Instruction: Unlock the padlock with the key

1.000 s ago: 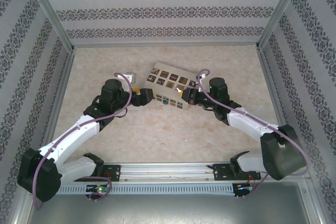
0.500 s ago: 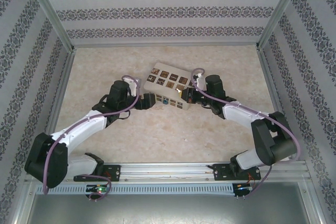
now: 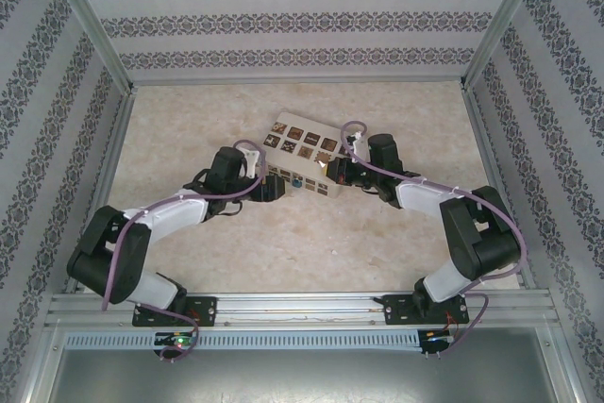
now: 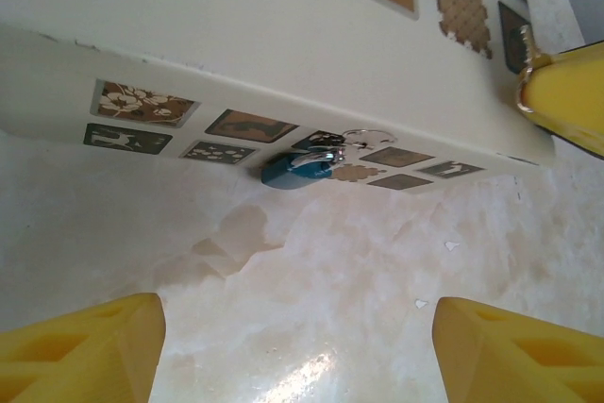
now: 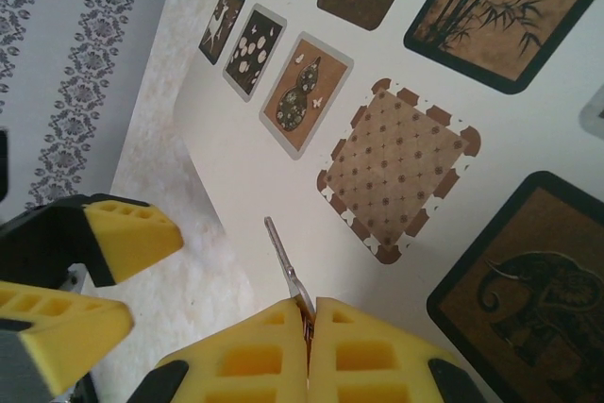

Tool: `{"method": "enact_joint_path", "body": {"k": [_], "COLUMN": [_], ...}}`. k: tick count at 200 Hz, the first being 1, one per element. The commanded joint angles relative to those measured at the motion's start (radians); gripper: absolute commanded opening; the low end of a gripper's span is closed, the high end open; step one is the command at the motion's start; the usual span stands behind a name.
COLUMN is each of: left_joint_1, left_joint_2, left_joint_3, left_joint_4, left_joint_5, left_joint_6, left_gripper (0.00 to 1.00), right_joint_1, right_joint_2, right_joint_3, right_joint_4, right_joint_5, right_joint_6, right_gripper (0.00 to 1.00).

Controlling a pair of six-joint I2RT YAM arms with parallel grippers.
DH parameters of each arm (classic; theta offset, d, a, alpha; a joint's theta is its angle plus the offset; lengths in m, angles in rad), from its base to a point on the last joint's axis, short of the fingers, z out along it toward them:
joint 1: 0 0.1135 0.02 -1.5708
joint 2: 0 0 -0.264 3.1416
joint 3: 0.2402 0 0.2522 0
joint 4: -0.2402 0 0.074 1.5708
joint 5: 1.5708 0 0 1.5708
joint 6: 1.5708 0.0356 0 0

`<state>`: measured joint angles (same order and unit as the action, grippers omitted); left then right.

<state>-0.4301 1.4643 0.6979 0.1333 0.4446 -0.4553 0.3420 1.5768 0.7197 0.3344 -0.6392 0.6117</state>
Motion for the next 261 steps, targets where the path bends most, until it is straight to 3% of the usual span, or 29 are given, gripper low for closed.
{"method": "enact_joint_path", "body": {"k": [1, 81, 143, 261], "left_joint_1": [-0.005, -0.044, -0.068, -0.073], "left_joint_2": [0.038, 0.180, 0.259, 0.378], "left_joint_3": [0.031, 0.042, 0.069, 0.114], "left_joint_4": [0.075, 0.236, 0.310, 0.395], "left_joint_5": [0.024, -0.015, -0.049, -0.013], "left_joint_6": [0.005, -0.010, -0.009, -0.003], "left_gripper": [0.73, 0.65, 0.65, 0.58], "right_joint_1": [-0.008, 0.018, 0.017, 0.017], "right_joint_2": [0.020, -0.010, -0.010, -0.004], "right_joint_3": [-0.025, -0.087, -0.092, -0.075], "right_joint_4": [0.007, 0.018, 0.017, 0.008], "right_joint_5": [-0.014, 0.008, 0.019, 0.015], "right_joint_6": [-0.020, -0.009, -0.010, -0.010], "right_gripper": [0.00, 0.00, 0.00, 0.00]}}
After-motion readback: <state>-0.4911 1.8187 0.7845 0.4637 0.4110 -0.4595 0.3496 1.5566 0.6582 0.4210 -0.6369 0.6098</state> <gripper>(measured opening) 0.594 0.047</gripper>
